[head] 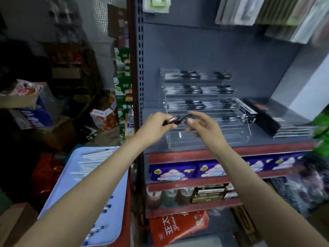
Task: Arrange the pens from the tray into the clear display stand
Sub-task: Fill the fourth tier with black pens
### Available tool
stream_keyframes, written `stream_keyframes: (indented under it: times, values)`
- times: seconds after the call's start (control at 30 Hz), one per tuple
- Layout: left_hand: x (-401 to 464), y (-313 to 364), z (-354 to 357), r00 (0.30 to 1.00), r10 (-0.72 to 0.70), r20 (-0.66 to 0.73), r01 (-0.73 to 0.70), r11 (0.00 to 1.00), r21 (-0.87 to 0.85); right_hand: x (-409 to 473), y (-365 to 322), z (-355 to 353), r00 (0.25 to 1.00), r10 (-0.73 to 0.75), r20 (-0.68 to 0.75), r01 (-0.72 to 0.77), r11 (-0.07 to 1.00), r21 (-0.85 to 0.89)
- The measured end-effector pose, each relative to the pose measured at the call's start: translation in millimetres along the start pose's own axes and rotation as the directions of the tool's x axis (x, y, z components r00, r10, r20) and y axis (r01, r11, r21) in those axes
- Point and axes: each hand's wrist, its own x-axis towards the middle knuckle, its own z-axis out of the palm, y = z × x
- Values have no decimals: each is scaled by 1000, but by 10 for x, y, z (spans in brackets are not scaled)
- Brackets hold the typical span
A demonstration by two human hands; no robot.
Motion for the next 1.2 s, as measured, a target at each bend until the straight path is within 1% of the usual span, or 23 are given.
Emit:
stream_keyframes:
  times: [0.1, 0.17, 0.23, 0.3, 0.37, 0.47, 0.53, 0.6, 0.63, 0.7, 0.77, 0.87, 0.93, 1.0, 1.1, 1.2]
  values:
    - [278, 238, 144, 999, 15, 49, -20, 995, 101, 225, 17, -347, 996, -70, 50, 70, 997, 15]
    - [430, 334, 221, 1000, 16, 11, -17, 989, 148, 347, 69, -542, 995, -91, 38, 88, 994, 59]
    - [535, 380, 294, 999, 10, -51, -2, 989, 148, 477, 137, -747, 995, -90, -32, 93, 990, 101]
    - [597, 405, 344, 996, -41, -82, 50, 992, 114, 630, 229, -953, 991, -59, -118, 75, 989, 129]
    - [628, 403, 381, 992, -70, -105, 80, 993, 90, 787, 330, -1095, 988, -8, -152, 24, 994, 103]
    - [631, 371, 436, 987, -83, -137, 100, 988, 121, 952, 489, -1140, 997, 43, -67, -42, 999, 12]
    - [610, 319, 476, 981, -84, -173, 105, 987, 118, 1023, 584, -1104, 999, 38, 3, -38, 997, -71]
    - [578, 267, 496, 972, -53, -227, 81, 990, 116, 1091, 647, -1081, 999, -11, 34, 18, 974, -224]
    - [564, 252, 488, 966, -30, -255, 63, 991, 120, 1112, 643, -1080, 997, -42, 63, 60, 946, -318]
    - [551, 228, 464, 953, -4, -304, 44, 991, 124, 1138, 613, -1083, 984, -72, 163, 141, 874, -464]
    - [552, 223, 445, 944, -8, -330, 60, 988, 146, 1157, 570, -1081, 965, -57, 256, 195, 810, -553]
    - [549, 242, 472, 954, -26, -300, 83, 980, 181, 1176, 497, -1044, 943, -22, 333, 224, 783, -581]
    - [539, 254, 529, 962, -35, -270, 89, 977, 192, 1171, 502, -1018, 925, -12, 379, 264, 738, -621]
    - [530, 252, 586, 958, -67, -280, 116, 980, 161, 1138, 525, -1013, 913, -15, 408, 304, 693, -654]
    - [528, 260, 606, 940, -123, -317, 156, 985, 81, 1077, 571, -1016, 900, -47, 434, 350, 670, -655]
    - [537, 287, 585, 944, -95, -315, 141, 982, 128, 1054, 595, -982, 888, -62, 455, 382, 652, -655]
